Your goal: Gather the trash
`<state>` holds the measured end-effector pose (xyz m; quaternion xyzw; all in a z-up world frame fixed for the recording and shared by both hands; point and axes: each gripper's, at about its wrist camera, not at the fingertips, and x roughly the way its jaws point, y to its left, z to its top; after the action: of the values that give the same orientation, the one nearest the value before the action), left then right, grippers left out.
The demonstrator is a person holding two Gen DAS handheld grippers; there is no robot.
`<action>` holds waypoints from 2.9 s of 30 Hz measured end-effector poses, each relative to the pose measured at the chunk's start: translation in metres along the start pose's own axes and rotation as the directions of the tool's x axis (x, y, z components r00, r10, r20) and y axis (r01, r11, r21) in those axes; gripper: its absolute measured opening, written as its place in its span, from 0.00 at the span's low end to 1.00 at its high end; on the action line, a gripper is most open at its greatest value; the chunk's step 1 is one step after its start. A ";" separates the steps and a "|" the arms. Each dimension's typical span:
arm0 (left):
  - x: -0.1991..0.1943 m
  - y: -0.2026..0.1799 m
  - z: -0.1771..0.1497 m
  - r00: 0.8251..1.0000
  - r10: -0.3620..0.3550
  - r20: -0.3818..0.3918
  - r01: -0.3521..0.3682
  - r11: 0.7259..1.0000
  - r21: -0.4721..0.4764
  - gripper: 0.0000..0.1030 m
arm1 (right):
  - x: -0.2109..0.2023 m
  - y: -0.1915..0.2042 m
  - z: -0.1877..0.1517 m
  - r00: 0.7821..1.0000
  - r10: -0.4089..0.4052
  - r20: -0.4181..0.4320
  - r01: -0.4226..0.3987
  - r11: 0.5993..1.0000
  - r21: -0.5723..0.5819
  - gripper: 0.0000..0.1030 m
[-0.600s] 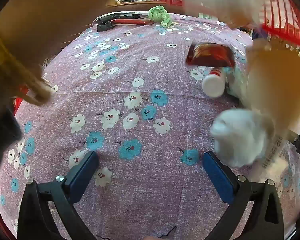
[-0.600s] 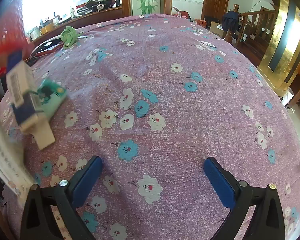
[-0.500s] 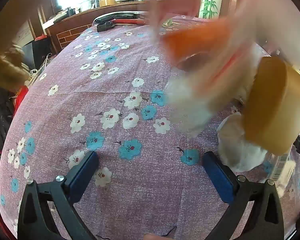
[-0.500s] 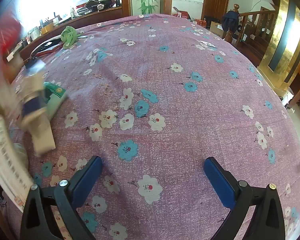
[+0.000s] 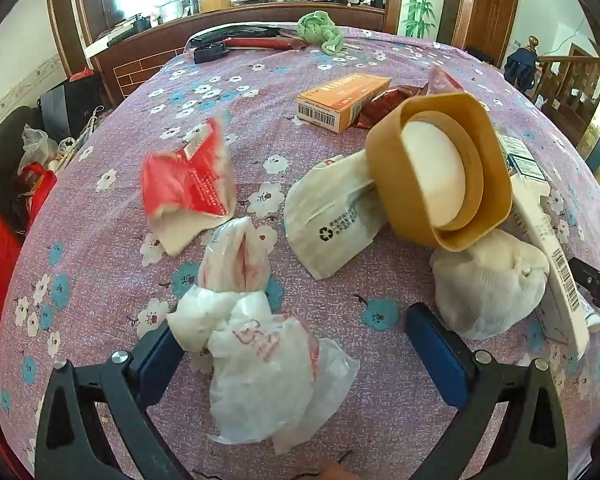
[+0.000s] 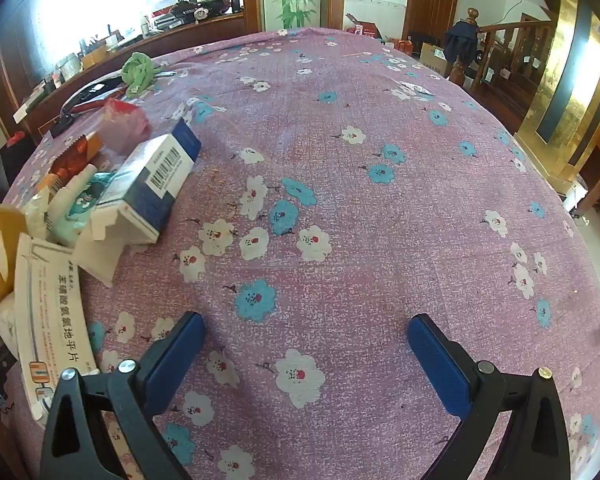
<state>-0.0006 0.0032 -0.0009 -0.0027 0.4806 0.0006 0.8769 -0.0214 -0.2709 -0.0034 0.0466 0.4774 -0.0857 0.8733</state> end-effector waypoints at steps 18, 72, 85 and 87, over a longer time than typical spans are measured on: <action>0.001 0.000 0.001 1.000 0.001 -0.002 -0.001 1.000 0.000 1.00 | 0.000 0.000 0.000 1.000 0.000 0.000 0.000 1.000 0.000 1.00; -0.142 0.066 -0.105 0.799 0.118 0.589 -0.067 0.992 -0.107 1.00 | -0.160 0.075 -0.115 0.769 0.223 0.599 -0.192 0.974 -0.116 1.00; -0.142 0.062 -0.106 0.803 0.108 0.586 -0.059 0.993 -0.101 1.00 | -0.159 0.077 -0.116 0.775 0.217 0.594 -0.186 0.976 -0.114 1.00; -0.142 0.062 -0.106 0.805 0.108 0.583 -0.058 0.993 -0.102 1.00 | -0.159 0.077 -0.116 0.776 0.217 0.592 -0.187 0.976 -0.113 1.00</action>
<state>-0.1663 0.0649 0.0616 -0.0162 0.1854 0.0588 0.9808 -0.1867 -0.1601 0.0671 0.0469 0.1701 0.0096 0.9843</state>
